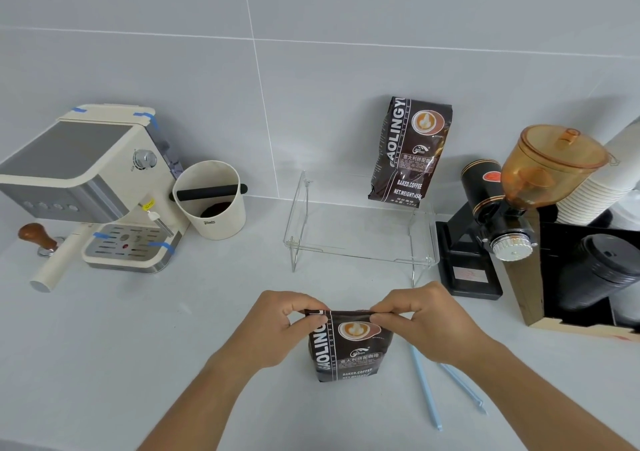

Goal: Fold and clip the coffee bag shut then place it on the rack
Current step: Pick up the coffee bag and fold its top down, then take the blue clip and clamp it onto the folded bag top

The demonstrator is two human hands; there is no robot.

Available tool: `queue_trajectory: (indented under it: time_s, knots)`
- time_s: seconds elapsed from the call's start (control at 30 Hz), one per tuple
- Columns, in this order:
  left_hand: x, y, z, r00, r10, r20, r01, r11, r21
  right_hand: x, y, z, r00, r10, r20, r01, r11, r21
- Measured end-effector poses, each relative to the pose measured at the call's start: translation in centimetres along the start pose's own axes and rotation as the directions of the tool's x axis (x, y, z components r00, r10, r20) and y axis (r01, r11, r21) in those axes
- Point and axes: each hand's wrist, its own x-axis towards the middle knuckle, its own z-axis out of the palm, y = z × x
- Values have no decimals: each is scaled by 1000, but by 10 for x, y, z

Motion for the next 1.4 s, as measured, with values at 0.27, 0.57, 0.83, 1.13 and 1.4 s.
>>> queue_trajectory:
  time_s: [0.27,0.57,0.83,1.13,1.4]
  knots:
    - [2,-4,5,999,0,-39,-2,999,-52,-3,6,-16,997,50,51,-54,997,63]
    - [-3,-12,16,993,-46,-112,33,993,-110,-26,60,-40,945,313,-96,-317,948,-25]
    - [-5,-14,20,990,-53,-128,40,994,-104,-55,108,-12,869,493,-43,-489,840,-234]
    - [-8,-17,20,990,-49,-132,31,990,-137,-87,150,26,753,655,-65,-610,658,-442]
    - [-8,-17,23,987,-53,-152,28,986,-163,-91,161,29,716,690,-106,-651,604,-460]
